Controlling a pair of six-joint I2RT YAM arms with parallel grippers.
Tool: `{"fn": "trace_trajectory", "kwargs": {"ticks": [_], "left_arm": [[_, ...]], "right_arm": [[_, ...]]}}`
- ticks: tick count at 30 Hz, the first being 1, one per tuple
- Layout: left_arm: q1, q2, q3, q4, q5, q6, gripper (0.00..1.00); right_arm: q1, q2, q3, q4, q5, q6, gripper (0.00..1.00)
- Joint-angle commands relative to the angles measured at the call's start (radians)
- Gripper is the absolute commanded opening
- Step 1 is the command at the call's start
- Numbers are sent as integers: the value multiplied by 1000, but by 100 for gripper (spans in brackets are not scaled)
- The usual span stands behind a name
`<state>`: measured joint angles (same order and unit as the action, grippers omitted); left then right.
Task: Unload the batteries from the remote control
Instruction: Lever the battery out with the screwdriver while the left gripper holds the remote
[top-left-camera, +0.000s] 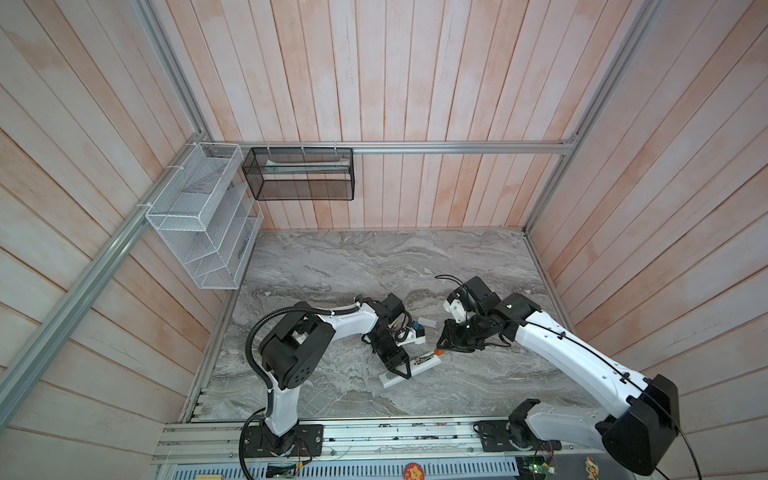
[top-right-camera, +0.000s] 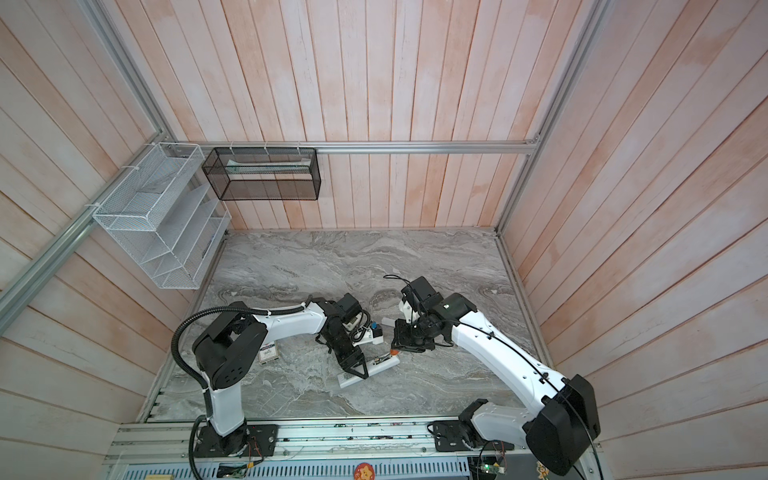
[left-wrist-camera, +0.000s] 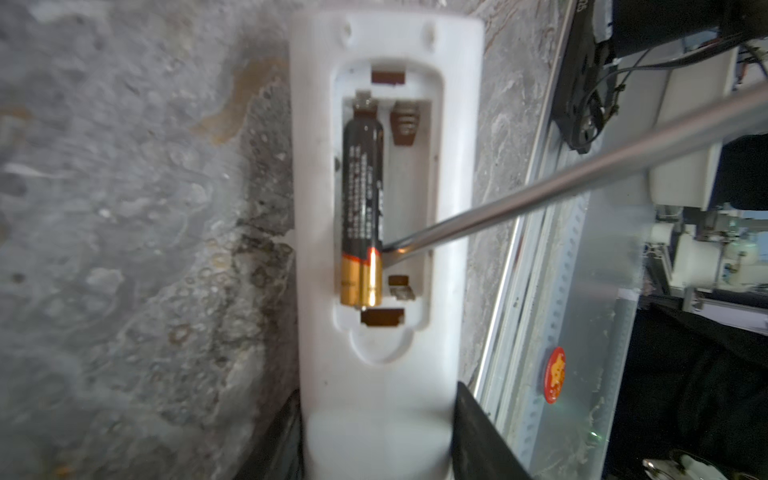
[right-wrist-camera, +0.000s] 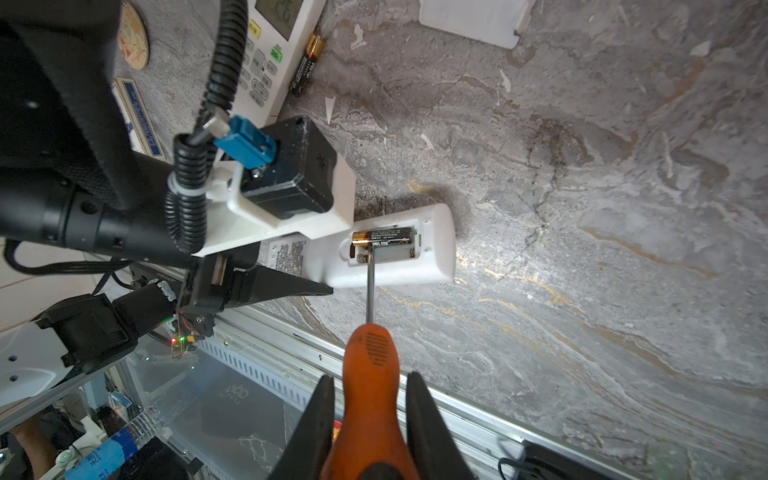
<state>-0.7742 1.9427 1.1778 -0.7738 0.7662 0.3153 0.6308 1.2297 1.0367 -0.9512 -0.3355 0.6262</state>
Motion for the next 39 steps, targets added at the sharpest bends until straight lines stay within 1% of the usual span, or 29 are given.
{"fn": "trace_trajectory", "kwargs": {"ticks": [1,6,8,11,15,18,20,25,27,28,31,34,39], "left_arm": [[-5,53,-26,-173,70,22,32],[27,58,-36,-166,169,-8,33],[48,66,-38,-164,221,-27,33],[62,58,-34,-159,267,-38,33],[69,39,-35,-162,241,-30,34],[70,31,-37,-164,188,-20,34],[69,17,-37,-154,114,-29,34],[68,-37,-50,-81,-249,-79,35],[66,-57,-56,-40,-318,-91,38],[57,-64,-58,-22,-366,-97,40],[21,-60,-56,14,-490,-96,42],[-11,-40,-53,38,-544,-96,51],[-30,-42,-56,47,-545,-104,58]], "right_arm": [[-30,-39,32,66,98,-13,0],[-38,-43,42,24,81,-13,0],[-38,-44,45,24,61,-14,0],[-38,-42,34,28,44,-15,0],[-44,-34,26,45,34,-17,0],[-68,-40,29,71,5,-12,0],[-92,-52,26,94,-8,-5,0],[-177,-97,0,152,-25,7,0],[-220,-127,-31,152,29,18,0],[-246,-148,-61,157,71,36,0],[-321,-216,-130,158,134,68,0],[-368,-245,-171,142,192,53,0],[-393,-259,-209,135,190,25,0]]}}
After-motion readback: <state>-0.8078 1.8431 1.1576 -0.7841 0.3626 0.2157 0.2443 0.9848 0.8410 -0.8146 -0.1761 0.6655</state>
